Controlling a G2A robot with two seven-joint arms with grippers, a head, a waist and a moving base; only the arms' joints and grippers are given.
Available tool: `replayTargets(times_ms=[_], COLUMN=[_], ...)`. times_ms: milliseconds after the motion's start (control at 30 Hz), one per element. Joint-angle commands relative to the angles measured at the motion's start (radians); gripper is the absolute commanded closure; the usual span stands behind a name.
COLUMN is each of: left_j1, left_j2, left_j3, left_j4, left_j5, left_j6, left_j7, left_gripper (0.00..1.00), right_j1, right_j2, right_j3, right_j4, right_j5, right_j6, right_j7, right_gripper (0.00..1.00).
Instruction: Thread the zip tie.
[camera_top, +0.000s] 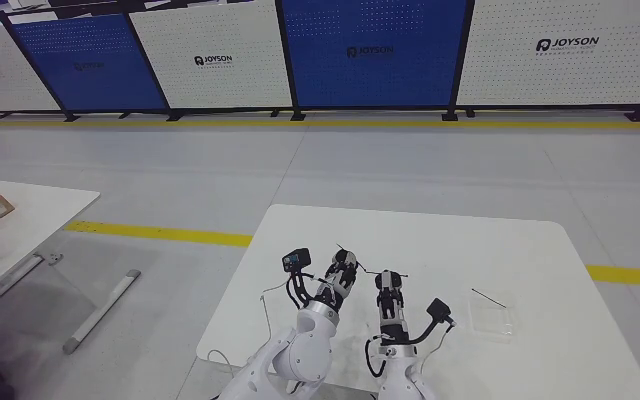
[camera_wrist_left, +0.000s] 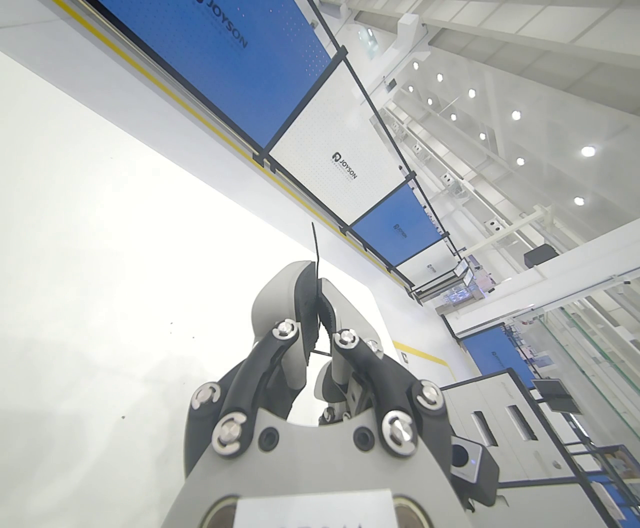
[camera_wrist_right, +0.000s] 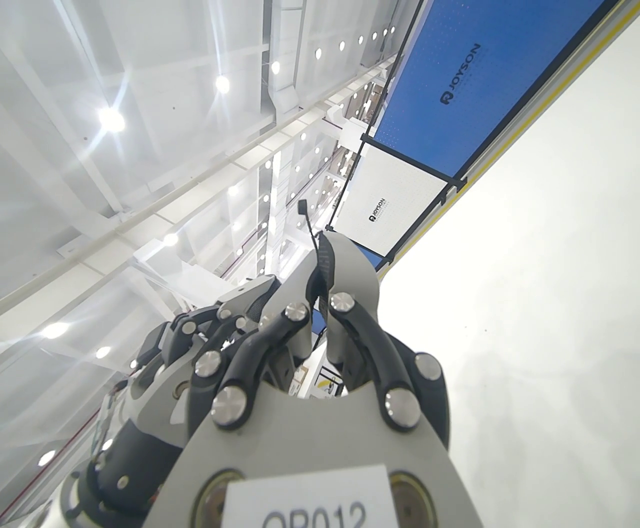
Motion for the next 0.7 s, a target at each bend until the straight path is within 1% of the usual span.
replayTargets(times_ms=[0,67,300,433,667], left_j1=[0.0,0.0,0.0,0.0,0.0], left_j2=[0.0,0.0,0.0,0.0,0.0], left_j3=[0.0,0.0,0.0,0.0,0.0], left_j4=[0.0,0.0,0.0,0.0,0.0], left_j5=[0.0,0.0,0.0,0.0,0.0], left_j6=[0.0,0.0,0.0,0.0,0.0], left_j7=[0.0,0.0,0.0,0.0,0.0], left_gripper=[1.0,1.0,1.0,1.0,1.0], right_j1=[0.0,0.0,-0.02,-0.033,-0.025], right_j2=[0.0,0.0,0.003,0.004,-0.001], right_j3=[0.0,0.0,0.02,0.027,0.024], right_j4=[0.0,0.0,-0.035,-0.045,-0.037], right_j5=[0.0,0.0,0.006,-0.004,-0.012], right_j6=[0.0,0.0,-0.007,-0.032,-0.01], right_j7=[0.0,0.0,0.029,0.019,0.026], right_gripper=[1.0,1.0,1.0,1.0,1.0])
